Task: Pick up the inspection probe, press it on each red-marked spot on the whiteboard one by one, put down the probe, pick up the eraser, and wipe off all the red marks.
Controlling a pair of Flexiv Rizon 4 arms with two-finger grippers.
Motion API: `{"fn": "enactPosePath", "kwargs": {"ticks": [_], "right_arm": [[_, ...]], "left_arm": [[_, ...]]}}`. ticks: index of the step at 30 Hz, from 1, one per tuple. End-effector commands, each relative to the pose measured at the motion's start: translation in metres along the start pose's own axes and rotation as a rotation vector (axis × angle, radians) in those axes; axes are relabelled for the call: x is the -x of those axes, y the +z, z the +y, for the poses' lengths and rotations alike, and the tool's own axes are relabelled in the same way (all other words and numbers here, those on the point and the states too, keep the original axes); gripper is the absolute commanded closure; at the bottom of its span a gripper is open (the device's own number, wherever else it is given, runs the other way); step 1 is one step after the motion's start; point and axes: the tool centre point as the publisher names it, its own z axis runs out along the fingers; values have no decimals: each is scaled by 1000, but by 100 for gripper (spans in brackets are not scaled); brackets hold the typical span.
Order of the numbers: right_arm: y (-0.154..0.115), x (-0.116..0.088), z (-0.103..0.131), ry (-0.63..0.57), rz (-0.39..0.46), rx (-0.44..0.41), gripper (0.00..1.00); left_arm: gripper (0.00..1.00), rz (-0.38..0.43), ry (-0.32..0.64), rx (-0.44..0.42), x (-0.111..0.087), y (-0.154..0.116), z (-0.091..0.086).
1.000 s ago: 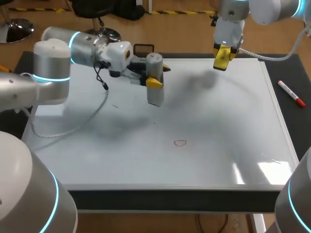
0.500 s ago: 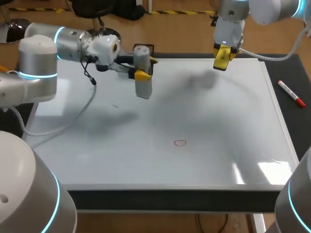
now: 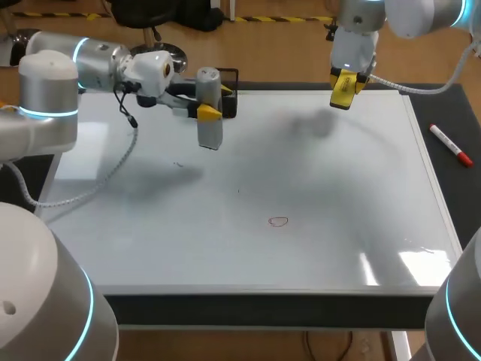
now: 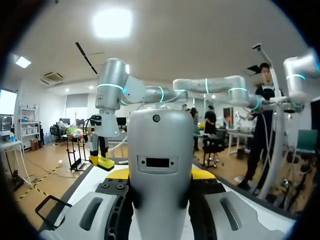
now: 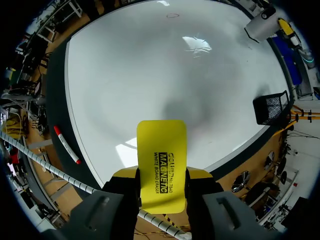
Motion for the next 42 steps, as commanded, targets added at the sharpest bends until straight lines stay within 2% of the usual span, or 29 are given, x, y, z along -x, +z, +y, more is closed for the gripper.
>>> {"fn": "enactPosePath", "kwargs": {"ticks": [1, 9, 16, 34, 42], "right_arm": [[-1, 0, 0, -2, 4, -2, 100], [-1, 0, 0, -2, 4, -2, 100], [-1, 0, 0, -2, 4, -2, 100], [-1, 0, 0, -2, 4, -2, 100], [-1, 14, 36, -84, 5, 1, 100]], "left_arm": [[100, -17, 4, -17, -1, -14, 4], [100, -48, 2, -26, -1, -28, 8], [100, -75, 9, -32, -2, -28, 8], [100, -75, 9, -32, -2, -28, 8], [100, -75, 9, -32, -2, -28, 8]]}}
